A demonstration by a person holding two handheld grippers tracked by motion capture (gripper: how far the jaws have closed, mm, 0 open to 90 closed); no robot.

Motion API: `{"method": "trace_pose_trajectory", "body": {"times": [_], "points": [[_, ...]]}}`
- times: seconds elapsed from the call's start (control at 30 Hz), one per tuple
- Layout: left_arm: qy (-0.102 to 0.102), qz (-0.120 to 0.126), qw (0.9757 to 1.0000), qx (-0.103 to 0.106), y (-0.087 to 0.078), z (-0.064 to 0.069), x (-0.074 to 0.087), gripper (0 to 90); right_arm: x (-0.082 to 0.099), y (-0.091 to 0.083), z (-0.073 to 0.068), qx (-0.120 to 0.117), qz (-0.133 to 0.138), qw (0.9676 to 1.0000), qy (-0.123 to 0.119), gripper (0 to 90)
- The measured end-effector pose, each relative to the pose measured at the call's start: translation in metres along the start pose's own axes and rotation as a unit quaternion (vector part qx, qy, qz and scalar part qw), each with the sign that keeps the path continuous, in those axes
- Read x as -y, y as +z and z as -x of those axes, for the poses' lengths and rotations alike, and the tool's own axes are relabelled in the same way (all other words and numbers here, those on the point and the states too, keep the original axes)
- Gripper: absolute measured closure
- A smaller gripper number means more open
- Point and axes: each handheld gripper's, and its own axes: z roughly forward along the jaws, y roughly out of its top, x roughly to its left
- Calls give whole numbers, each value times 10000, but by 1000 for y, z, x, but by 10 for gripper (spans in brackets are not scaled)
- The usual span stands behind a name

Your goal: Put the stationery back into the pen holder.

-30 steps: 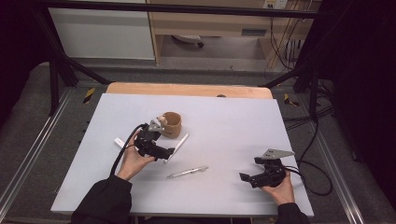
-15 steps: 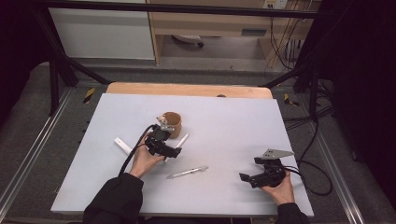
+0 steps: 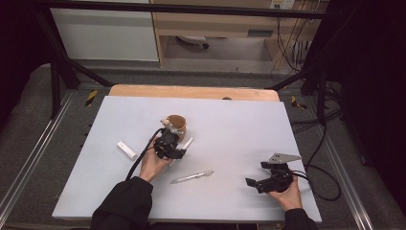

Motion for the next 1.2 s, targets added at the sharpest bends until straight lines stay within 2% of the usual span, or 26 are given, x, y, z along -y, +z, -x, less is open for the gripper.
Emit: {"method": "trace_pose_trajectory", "body": {"times": [0.1,0.17,0.43,0.6,0.63,0.77,1.2], "points": [[51,-74,10000,5,3,1,-1,603,0,0,0,-6,-8,10000,-10,6],[95,-110,9999,-68,6,2,-2,614,0,0,0,-13,-1,10000,6,6],[83,-190,9997,-94,9,2,-2,703,0,0,0,-8,-13,10000,6,6],[137,-203,9996,-109,7,3,-1,711,0,0,0,-8,-11,10000,3,6],[131,-207,9997,-99,7,3,-1,741,0,0,0,-8,-16,10000,0,6],[126,-263,9995,-91,7,4,-1,760,0,0,0,-8,-18,10000,-4,6],[188,-289,9992,-182,8,7,-1,781,0,0,0,-11,-22,10000,-32,6]]}}
